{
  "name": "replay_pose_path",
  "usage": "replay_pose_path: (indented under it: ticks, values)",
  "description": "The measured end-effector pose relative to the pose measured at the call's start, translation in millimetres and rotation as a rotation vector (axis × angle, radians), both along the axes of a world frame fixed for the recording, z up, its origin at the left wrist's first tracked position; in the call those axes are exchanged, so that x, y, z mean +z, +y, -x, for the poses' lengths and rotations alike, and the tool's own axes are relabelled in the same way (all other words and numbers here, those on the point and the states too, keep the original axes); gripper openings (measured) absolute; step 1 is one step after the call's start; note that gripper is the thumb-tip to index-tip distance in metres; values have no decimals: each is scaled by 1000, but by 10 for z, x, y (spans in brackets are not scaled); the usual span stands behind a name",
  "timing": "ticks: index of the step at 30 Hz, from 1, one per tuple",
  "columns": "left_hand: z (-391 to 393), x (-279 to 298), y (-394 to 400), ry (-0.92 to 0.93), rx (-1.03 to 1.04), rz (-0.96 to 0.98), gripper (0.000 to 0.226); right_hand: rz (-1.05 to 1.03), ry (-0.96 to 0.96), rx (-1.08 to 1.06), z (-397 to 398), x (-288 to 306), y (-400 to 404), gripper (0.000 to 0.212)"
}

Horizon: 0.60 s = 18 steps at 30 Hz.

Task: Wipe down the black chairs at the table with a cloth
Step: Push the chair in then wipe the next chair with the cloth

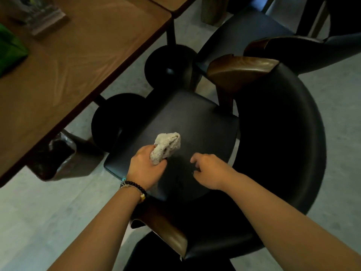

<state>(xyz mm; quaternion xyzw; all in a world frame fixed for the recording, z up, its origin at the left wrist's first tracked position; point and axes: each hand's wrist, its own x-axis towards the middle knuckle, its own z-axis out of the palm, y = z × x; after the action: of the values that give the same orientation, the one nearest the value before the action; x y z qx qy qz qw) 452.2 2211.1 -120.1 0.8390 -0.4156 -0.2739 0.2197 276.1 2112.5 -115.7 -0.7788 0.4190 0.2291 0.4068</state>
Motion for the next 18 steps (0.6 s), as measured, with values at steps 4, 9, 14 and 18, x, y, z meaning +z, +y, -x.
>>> replay_pose_path:
  ticks: [4,9,14,18]
  values:
    - [-152,-148,-61,20,-73,49,33,-81,251,184,6,-140,-75,26]
    - [-439,-332,-182,16,-253,136,42,-44,322,236,-53,-129,-51,42]
    - [-606,-640,-327,-39,-427,199,38,139,195,289,-132,56,6,48]
    - [-512,-931,-427,-33,-439,298,33,190,196,366,-177,213,26,49]
